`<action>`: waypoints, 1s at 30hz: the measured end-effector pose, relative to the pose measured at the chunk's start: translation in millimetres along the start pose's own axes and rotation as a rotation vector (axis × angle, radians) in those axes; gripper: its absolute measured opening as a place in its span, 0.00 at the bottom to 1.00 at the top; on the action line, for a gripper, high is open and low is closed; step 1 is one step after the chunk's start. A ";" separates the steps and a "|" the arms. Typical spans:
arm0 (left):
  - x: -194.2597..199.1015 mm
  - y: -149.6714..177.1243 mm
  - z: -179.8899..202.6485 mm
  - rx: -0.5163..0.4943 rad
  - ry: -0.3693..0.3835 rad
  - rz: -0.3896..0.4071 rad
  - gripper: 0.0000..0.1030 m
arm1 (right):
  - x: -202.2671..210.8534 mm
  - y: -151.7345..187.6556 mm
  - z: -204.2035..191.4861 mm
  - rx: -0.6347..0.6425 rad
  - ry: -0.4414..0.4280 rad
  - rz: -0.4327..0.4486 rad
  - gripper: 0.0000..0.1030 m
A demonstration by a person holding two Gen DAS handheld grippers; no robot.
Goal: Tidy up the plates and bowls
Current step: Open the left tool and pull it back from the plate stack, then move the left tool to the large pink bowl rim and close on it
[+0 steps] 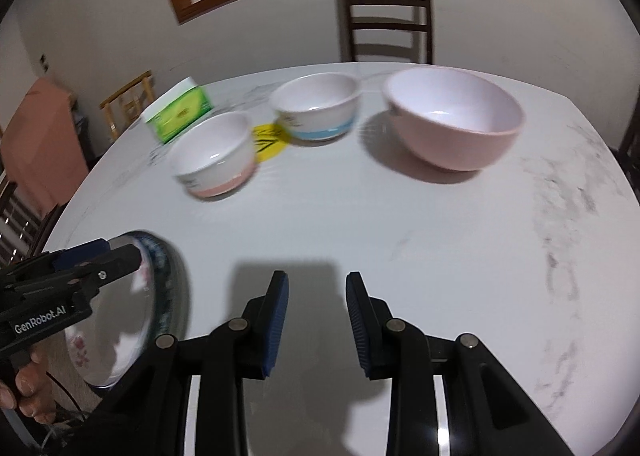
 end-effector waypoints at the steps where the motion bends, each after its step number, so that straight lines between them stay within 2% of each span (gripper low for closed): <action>1: -1.5 -3.0 6.1 -0.009 0.006 -0.005 0.51 | 1.8 -2.5 10.7 -0.016 0.007 -0.002 0.29; 8: -11.1 -33.1 48.0 -0.050 0.000 -0.030 0.52 | 22.1 -30.8 70.0 -0.087 0.046 0.013 0.29; 12: -11.5 -55.0 73.9 -0.065 0.019 -0.022 0.52 | 30.9 -52.1 94.7 -0.080 0.087 0.017 0.31; 16: -14.1 -75.2 97.8 -0.073 0.045 -0.028 0.52 | 34.9 -72.6 113.0 -0.105 0.057 0.021 0.32; 19: -17.7 -90.3 113.6 -0.081 0.061 -0.032 0.54 | 33.1 -85.7 124.4 -0.121 0.043 0.020 0.32; 23: -24.8 -109.3 133.1 -0.087 0.085 -0.036 0.57 | 24.8 -103.6 140.6 -0.130 0.073 0.017 0.32; 30: -53.1 -135.8 153.9 -0.055 0.127 -0.097 0.57 | -3.9 -120.8 171.8 -0.217 0.041 -0.055 0.32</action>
Point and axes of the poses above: each gripper's, at about its wrist camera, not at the fingertips, and x roughly against the way its jaws point, z to its right, y to its underside, the point moved 9 cm from there along -x, roughly the way its jaws point, and after that the axes turned 7 degrees about -z, right-handed, at the moved point
